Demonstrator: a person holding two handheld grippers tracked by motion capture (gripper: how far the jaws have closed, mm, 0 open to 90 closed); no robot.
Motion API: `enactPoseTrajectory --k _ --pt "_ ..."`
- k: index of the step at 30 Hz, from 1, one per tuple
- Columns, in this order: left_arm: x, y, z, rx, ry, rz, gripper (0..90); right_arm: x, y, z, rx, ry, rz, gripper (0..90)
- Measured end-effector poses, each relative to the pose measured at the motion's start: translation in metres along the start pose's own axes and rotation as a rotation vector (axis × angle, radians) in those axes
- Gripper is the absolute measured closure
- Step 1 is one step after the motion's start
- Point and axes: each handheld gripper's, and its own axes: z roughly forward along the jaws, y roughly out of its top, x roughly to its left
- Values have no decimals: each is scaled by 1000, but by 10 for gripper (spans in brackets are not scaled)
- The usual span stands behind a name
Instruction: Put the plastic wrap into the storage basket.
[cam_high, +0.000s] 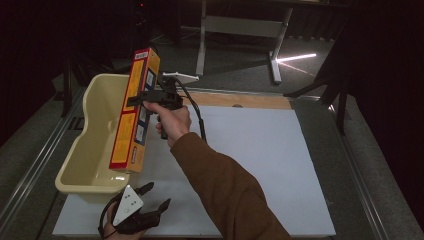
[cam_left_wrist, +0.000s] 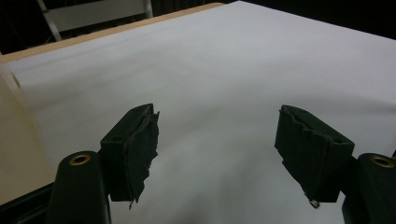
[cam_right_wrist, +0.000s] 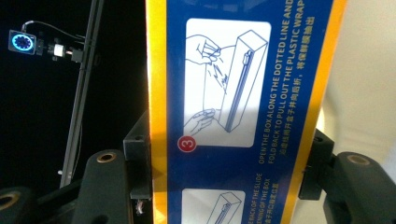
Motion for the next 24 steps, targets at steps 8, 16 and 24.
enactPoseTrajectory --k 8,16,24 --pt "1 0 -1 -7 1 -4 298 -2 -1 22 22 21 24 393" --pt "1 0 -1 -6 2 1 297 -3 -7 42 28 17 31 392" --pt "1 -1 -2 -7 7 -2 299 -4 -14 56 30 -43 14 392"
